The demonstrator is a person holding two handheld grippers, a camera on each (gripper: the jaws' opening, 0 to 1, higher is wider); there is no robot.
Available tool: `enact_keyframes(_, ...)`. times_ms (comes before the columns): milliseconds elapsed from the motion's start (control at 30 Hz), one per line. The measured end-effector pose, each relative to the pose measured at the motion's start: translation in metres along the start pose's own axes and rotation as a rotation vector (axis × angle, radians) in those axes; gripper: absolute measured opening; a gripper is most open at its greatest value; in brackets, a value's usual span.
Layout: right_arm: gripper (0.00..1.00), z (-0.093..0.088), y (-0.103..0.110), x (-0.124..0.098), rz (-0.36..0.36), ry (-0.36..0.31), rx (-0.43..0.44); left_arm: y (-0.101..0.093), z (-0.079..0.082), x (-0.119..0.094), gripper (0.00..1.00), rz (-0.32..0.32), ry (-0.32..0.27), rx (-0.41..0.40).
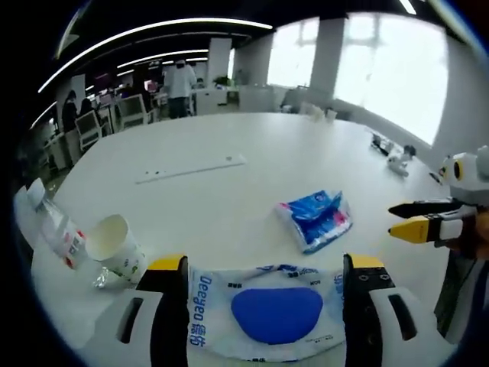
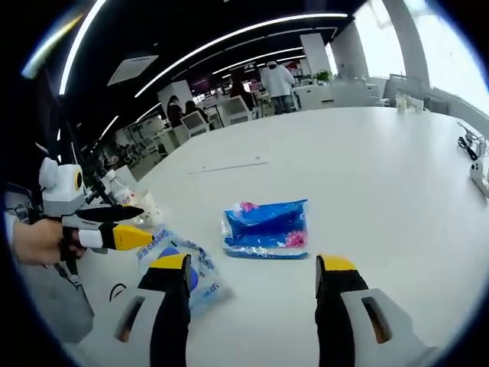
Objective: Arrange the tabletop items into an orderly group along one side of the table until the central work area is clear of visible clutter.
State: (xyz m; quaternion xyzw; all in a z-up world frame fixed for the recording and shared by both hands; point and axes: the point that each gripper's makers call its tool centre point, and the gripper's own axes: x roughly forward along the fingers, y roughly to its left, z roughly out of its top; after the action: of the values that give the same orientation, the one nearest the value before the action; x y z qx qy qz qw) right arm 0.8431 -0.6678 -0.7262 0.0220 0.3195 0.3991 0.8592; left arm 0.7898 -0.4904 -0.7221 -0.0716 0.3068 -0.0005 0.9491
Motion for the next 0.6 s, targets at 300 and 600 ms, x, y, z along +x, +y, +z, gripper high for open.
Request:
enact_keyframes(300,0.62,-0.012,0.013,0.006,0.026,0.022,0.031,0.014,-0.017,0.000,0.77,0.007,0.019,-0.001)
enact_keyframes(600,0.58,-0.041,0.034,0.007,0.052,0.076,0.064,0.051,-0.043,-0.010,0.77,0.042,0.067,-0.014)
